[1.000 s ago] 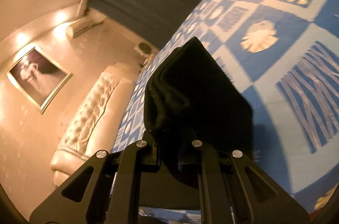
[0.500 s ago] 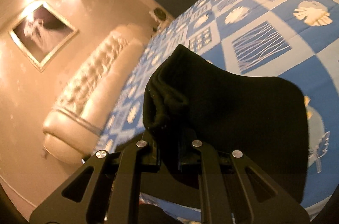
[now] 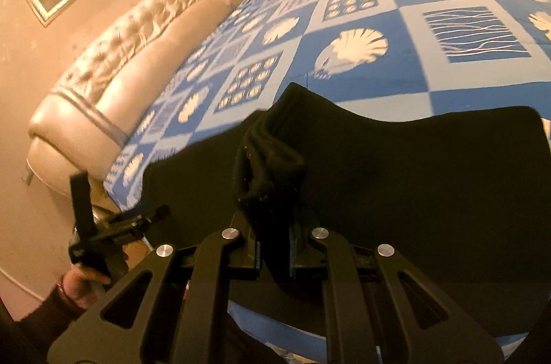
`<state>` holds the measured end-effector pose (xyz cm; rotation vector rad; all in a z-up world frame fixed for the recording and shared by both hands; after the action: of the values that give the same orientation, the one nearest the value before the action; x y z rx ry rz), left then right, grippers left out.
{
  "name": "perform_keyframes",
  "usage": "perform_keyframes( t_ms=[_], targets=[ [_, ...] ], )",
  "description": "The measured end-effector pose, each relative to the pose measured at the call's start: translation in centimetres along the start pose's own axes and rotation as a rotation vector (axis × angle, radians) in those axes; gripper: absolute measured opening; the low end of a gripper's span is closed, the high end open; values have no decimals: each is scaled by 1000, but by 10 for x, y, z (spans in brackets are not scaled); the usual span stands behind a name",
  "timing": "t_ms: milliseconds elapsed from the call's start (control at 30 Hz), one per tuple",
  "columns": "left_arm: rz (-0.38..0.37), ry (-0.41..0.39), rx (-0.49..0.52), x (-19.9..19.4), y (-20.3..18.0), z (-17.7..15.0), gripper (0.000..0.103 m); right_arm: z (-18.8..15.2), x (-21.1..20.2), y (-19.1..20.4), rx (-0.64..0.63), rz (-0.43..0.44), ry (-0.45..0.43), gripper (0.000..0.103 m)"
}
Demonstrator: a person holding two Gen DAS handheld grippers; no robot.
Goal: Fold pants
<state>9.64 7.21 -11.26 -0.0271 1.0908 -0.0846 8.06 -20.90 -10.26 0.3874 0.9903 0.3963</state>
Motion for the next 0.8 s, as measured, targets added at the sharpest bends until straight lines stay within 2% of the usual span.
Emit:
perform_keyframes(
  t_ms=[300, 567, 733, 800],
  targets=[
    [-2, 5, -7, 1, 0, -1, 97, -12, 27, 18, -57, -37, 46, 10],
    [-6, 8, -19, 3, 2, -3, 97, -23, 39, 16, -71, -59, 88, 10],
    [-9, 8, -28, 3, 4, -3, 97, -29, 45, 22, -169, -150, 100, 11],
    [-11, 9, -31, 3, 5, -2, 97, -31, 49, 26, -217, -194, 110, 15]
  ],
)
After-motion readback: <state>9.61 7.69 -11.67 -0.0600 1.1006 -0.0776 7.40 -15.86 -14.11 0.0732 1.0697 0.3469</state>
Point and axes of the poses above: each gripper's, at about its wrist camera, not at the fingertips, and x roughly the way its jaws point, y to its left, z to its top, the point moved 7 cm from there along x, roughly the way its jaws point, and after that the axes turned 6 degrees about y, right-handed, at the moved point
